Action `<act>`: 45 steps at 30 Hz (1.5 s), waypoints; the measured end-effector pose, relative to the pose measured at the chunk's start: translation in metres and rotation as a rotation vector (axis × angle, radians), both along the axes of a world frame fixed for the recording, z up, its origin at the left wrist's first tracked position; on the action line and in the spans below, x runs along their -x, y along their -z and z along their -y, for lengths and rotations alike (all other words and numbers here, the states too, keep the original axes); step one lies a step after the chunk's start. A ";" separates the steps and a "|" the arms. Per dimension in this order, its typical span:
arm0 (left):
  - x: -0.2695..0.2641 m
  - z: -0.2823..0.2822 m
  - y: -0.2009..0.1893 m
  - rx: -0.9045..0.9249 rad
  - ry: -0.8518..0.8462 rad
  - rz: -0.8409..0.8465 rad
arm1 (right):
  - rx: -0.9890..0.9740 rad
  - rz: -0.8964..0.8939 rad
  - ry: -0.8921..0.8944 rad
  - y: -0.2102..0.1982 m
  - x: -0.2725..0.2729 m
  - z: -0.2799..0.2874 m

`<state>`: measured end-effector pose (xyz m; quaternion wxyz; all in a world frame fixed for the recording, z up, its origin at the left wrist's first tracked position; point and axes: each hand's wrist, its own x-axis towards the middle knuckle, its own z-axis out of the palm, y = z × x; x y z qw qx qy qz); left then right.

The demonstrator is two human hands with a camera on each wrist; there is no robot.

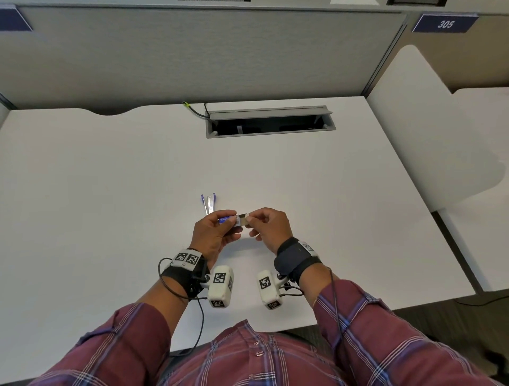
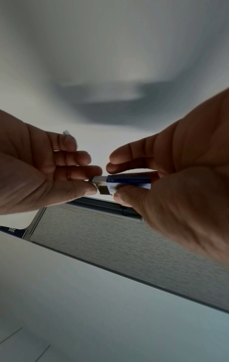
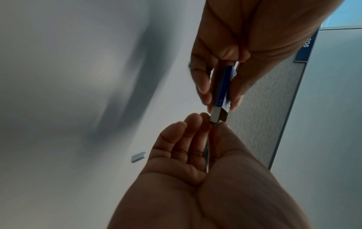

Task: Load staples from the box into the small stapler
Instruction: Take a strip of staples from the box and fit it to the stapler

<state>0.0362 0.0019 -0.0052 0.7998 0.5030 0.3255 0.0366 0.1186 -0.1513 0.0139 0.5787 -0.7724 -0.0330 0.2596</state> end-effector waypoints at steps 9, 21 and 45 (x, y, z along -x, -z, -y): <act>-0.003 0.003 0.003 -0.008 0.015 0.003 | 0.056 0.069 0.020 0.006 0.001 -0.009; -0.006 0.005 0.004 0.099 0.035 0.016 | 0.028 0.063 0.002 0.009 0.006 -0.011; 0.028 -0.044 0.036 -0.258 -0.147 -0.295 | 0.405 0.047 0.343 0.050 -0.076 0.077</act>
